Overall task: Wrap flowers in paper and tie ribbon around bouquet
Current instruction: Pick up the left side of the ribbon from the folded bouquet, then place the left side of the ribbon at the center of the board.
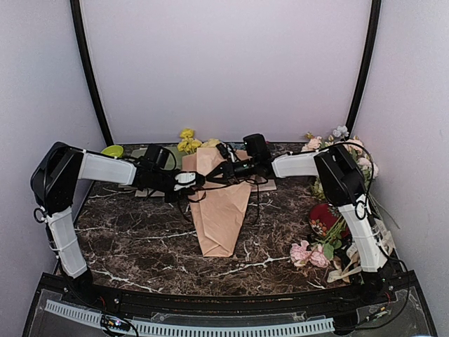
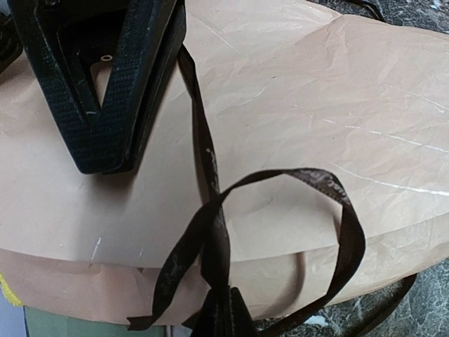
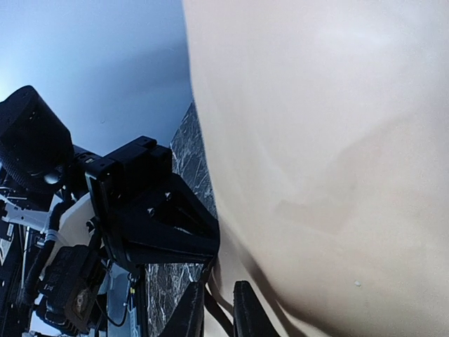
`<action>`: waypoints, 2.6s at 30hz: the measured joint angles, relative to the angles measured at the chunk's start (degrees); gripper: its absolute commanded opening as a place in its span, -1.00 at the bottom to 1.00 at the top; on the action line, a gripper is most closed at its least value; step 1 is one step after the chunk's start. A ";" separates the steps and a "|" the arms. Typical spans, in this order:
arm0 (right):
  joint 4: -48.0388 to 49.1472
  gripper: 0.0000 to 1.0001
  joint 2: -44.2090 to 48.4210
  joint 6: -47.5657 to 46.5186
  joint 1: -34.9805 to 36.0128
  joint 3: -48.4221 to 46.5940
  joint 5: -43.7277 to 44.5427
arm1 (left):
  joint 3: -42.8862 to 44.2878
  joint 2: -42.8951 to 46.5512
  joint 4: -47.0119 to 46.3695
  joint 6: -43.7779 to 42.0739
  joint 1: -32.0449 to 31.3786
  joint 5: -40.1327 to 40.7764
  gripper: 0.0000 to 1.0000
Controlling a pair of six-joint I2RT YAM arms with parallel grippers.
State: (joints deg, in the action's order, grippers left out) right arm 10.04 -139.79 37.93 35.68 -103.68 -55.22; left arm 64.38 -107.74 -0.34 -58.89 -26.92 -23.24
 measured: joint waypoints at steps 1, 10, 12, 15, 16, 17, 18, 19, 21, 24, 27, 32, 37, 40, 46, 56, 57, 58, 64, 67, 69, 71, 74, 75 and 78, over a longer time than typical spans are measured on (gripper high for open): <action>-1.03 -0.69 0.31 -0.44 0.04 0.00 0.79 | 0.00 0.11 0.02 0.20 0.00 0.00 -1.00; -6.38 -0.36 2.84 -4.13 0.04 0.44 2.34 | -1.29 3.06 -0.68 2.40 0.00 -0.09 -1.00; -6.10 -0.35 3.61 -4.74 0.04 0.42 1.46 | -1.57 3.08 -0.98 2.64 0.00 -0.11 -1.00; -6.23 -0.48 4.13 -5.42 0.26 0.20 0.96 | -1.73 3.08 -1.14 2.82 0.00 -0.15 -1.00; -6.36 -0.51 4.13 -5.86 0.37 0.09 0.96 | -1.75 3.08 -1.25 2.84 0.00 -0.15 -1.00; -6.73 -0.52 4.13 -6.05 0.52 0.07 0.96 | -1.75 3.08 -1.27 2.86 0.00 -0.15 -1.00; -7.23 -0.52 4.15 -6.32 0.74 0.07 1.01 | -1.75 3.08 -1.27 2.93 0.00 -0.15 -1.00; -7.67 -0.51 4.15 -6.47 0.98 0.09 1.05 | -1.75 3.08 -1.27 3.02 0.00 -0.15 -1.00; -8.17 -0.47 4.35 -6.67 1.49 0.48 1.22 | -1.75 3.08 -1.27 3.15 0.00 -0.15 -1.00; -8.79 -0.46 5.01 -7.02 1.99 1.62 1.55 | -1.75 3.08 -1.29 3.56 0.00 -0.31 -1.00; -10.60 -0.44 5.01 -7.50 2.16 1.25 2.64 | -1.75 3.08 -1.31 4.07 0.00 -0.50 -1.00; -13.51 -0.40 4.98 -8.11 1.77 0.09 4.85 | -2.08 3.37 -1.33 4.74 0.00 -0.68 -1.00; -14.01 -0.40 3.45 -6.95 1.09 -1.46 5.66 | -3.76 6.14 -1.38 6.05 -0.33 -1.62 -1.00; -14.36 -0.40 0.76 -5.88 0.68 -3.98 6.10 | -4.57 8.35 -1.53 6.49 -1.60 -1.64 -1.00; -14.86 -0.40 -4.33 -4.26 0.55 -8.07 6.23 | -4.59 9.60 -1.27 6.91 -5.73 -1.09 -1.00; -14.95 -0.40 -5.51 -3.04 0.52 -9.31 6.16 | 1.84 11.85 8.79 5.03 -13.64 5.05 -1.00; -14.95 -0.40 -5.53 -3.04 0.52 -9.31 6.16 | 2.93 12.07 10.21 4.63 -14.82 6.03 -1.00; -14.93 -0.40 -5.51 -3.02 0.52 -9.31 6.16 | 3.96 12.31 11.63 4.37 -15.91 7.06 -1.00; -14.93 -0.40 -5.53 -3.08 0.52 -9.31 6.16 | 6.56 12.81 19.74 2.97 -20.09 17.35 -1.00; -14.95 -0.40 -5.53 -3.13 0.52 -9.31 6.16 | 6.56 12.55 22.36 2.47 -20.06 24.17 -1.00; -14.93 -0.40 -5.53 -3.13 0.52 -9.31 6.16 | 6.56 11.89 22.45 2.19 -19.82 28.52 -1.00; -14.95 -0.41 -5.53 -3.15 0.52 -9.31 6.14 | 6.56 10.97 21.79 2.08 -19.47 30.64 -1.00; -14.95 -0.42 -5.53 -3.17 0.52 -9.29 6.14 | 6.51 8.94 18.29 2.05 -18.64 32.57 -1.00; -14.95 -0.42 -5.53 -3.21 0.52 -9.25 6.14 | 6.49 8.28 17.07 2.05 -18.34 32.92 -1.00; -14.91 -0.42 -5.53 -3.50 0.52 -8.92 6.14 | 6.49 5.97 13.57 2.03 -17.09 33.68 -1.00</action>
State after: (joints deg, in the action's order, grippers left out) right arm -4.86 -145.32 34.44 36.21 -112.60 -49.08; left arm 70.87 -101.78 13.23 -56.86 -44.01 10.44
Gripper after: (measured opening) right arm 0.289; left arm 0.005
